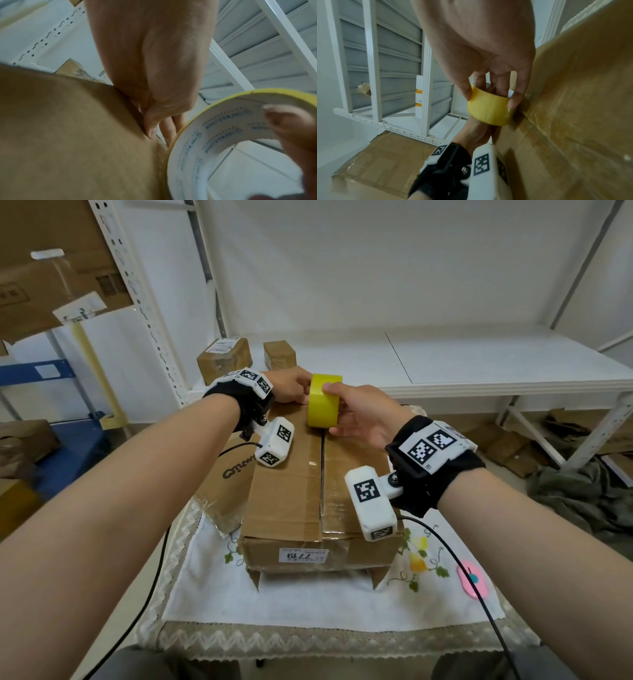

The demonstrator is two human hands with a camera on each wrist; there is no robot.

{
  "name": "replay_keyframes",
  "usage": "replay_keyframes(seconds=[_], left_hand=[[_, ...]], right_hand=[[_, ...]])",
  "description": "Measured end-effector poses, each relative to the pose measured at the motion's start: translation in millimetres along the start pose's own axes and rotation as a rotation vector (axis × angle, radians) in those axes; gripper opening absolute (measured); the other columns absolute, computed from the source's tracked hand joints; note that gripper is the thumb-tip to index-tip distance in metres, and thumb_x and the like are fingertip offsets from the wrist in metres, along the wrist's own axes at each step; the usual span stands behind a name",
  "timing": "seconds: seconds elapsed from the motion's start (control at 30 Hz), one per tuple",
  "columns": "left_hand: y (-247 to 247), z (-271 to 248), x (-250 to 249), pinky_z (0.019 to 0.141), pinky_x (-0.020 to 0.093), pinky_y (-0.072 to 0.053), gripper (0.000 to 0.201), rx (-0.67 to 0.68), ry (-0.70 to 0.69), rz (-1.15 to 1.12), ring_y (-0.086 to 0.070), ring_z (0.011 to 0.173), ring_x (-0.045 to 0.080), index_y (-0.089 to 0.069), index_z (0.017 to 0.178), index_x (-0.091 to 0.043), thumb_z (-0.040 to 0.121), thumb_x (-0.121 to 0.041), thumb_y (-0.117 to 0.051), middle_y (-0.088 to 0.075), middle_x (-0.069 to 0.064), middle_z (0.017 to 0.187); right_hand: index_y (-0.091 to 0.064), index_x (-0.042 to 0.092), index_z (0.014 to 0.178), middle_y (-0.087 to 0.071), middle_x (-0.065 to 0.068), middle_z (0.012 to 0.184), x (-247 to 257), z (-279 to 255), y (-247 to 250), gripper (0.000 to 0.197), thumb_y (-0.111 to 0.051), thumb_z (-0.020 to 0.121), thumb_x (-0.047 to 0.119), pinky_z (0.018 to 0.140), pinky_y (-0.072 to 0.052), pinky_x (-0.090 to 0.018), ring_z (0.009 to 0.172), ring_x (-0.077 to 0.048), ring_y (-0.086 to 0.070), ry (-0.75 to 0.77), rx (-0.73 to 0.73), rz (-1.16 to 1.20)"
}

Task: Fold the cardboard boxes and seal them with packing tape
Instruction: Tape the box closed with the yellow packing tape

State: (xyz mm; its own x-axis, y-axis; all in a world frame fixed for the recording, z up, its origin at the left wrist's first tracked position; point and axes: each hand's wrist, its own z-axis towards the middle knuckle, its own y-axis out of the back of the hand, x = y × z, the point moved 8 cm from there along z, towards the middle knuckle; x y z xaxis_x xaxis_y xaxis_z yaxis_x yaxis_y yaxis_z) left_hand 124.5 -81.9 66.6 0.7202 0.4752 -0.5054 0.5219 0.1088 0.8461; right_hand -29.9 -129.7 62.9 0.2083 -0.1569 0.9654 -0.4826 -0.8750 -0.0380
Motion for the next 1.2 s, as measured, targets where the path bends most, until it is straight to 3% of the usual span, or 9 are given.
replay_keyframes(seconds=[0.13, 0.27, 0.37, 0.5, 0.67, 0.9, 1.0, 1.1, 1.2], left_hand=[[-2.5, -1.3, -4.4, 0.072, 0.009, -0.046, 0.048, 0.022, -0.023, -0.034, -0.058, 0.09, 0.005, -0.06, 0.129, -0.016, 0.093, 0.014, -0.048, -0.065, -0.003, 0.104], [-5.6, -3.4, -9.6, 0.083, 0.019, -0.048, 0.049, 0.012, -0.067, -0.003, -0.062, 0.095, 0.004, -0.059, 0.123, -0.033, 0.096, 0.007, -0.05, -0.067, -0.006, 0.108], [-3.7, -6.4, -17.4, 0.089, 0.032, -0.048, 0.031, -0.004, -0.097, 0.085, -0.062, 0.102, 0.02, -0.063, 0.117, -0.03, 0.101, -0.005, -0.053, -0.067, 0.002, 0.109], [0.4, -18.2, -19.9, 0.083, 0.025, -0.042, 0.029, 0.107, -0.091, 0.17, -0.057, 0.092, 0.012, -0.066, 0.124, -0.019, 0.102, -0.006, -0.052, -0.067, 0.001, 0.106], [3.6, -43.1, -16.2, 0.105, 0.039, -0.043, 0.03, 0.195, -0.051, 0.292, -0.057, 0.116, 0.029, -0.062, 0.119, -0.022, 0.098, -0.002, -0.057, -0.065, 0.002, 0.12], [-9.5, -77.1, -22.0, 0.093, 0.024, -0.038, 0.033, 0.187, -0.029, 0.228, -0.054, 0.107, 0.011, -0.054, 0.112, -0.04, 0.096, -0.012, -0.061, -0.061, -0.015, 0.112], [-10.2, -84.8, -19.7, 0.095, 0.017, -0.033, 0.051, 0.203, 0.018, 0.282, -0.046, 0.114, 0.007, -0.041, 0.13, -0.047, 0.091, -0.033, -0.07, -0.051, -0.026, 0.117], [-16.9, -87.5, -16.3, 0.113, 0.026, -0.022, 0.086, 0.294, -0.007, 0.298, -0.03, 0.13, 0.0, -0.029, 0.144, -0.056, 0.073, -0.062, -0.078, -0.031, -0.033, 0.138], [-21.8, -82.6, -11.7, 0.119, 0.032, -0.02, 0.103, 0.308, -0.049, 0.333, -0.026, 0.136, 0.0, -0.024, 0.147, -0.056, 0.062, -0.067, -0.082, -0.023, -0.034, 0.144]], right_hand=[[-0.059, 0.007, 0.128, -0.065, -0.01, 0.105, -1.8, -5.7, 4.0, 0.041, -0.066, 0.096, 0.033, 0.043, -0.048, -0.021, 0.081, -0.022, -0.063, -0.015, -0.012, -0.006], [-0.062, 0.009, 0.122, -0.059, -0.005, 0.094, -4.8, -10.9, 7.5, 0.037, -0.065, 0.096, 0.035, 0.038, -0.039, -0.018, 0.071, -0.017, -0.055, -0.041, -0.016, 0.016], [-0.062, 0.011, 0.123, -0.058, -0.007, 0.099, -11.4, -16.2, 1.9, 0.043, -0.068, 0.093, 0.042, 0.043, -0.045, -0.02, 0.07, -0.018, -0.055, -0.063, 0.066, 0.072], [-0.06, 0.011, 0.13, -0.06, -0.009, 0.105, -17.1, -19.6, -3.0, 0.051, -0.072, 0.09, 0.04, 0.054, -0.054, -0.025, 0.083, -0.021, -0.061, -0.045, 0.175, 0.076], [-0.071, 0.011, 0.113, -0.06, -0.001, 0.08, -20.2, -23.4, -19.7, 0.026, -0.074, 0.089, 0.018, 0.061, -0.046, -0.02, 0.067, -0.012, -0.046, 0.029, 0.296, -0.057], [-0.074, 0.018, 0.115, -0.074, 0.005, 0.102, -15.4, -31.9, -24.0, 0.024, -0.071, 0.092, 0.022, 0.071, -0.042, -0.019, 0.081, -0.003, -0.062, 0.053, 0.301, -0.106], [-0.074, 0.018, 0.12, -0.074, 0.004, 0.109, -10.8, -34.2, -23.5, 0.028, -0.07, 0.092, 0.025, 0.08, -0.047, -0.016, 0.091, -0.004, -0.066, 0.062, 0.275, -0.115], [-0.073, 0.016, 0.116, -0.072, 0.004, 0.12, -9.3, -34.8, -21.0, 0.024, -0.07, 0.093, 0.022, 0.095, -0.046, -0.017, 0.105, -0.006, -0.066, 0.065, 0.257, -0.094], [-0.073, 0.017, 0.113, -0.07, 0.001, 0.125, -11.5, -35.6, -20.0, 0.02, -0.068, 0.094, 0.023, 0.109, -0.041, -0.023, 0.117, -0.011, -0.063, 0.06, 0.232, -0.08]])
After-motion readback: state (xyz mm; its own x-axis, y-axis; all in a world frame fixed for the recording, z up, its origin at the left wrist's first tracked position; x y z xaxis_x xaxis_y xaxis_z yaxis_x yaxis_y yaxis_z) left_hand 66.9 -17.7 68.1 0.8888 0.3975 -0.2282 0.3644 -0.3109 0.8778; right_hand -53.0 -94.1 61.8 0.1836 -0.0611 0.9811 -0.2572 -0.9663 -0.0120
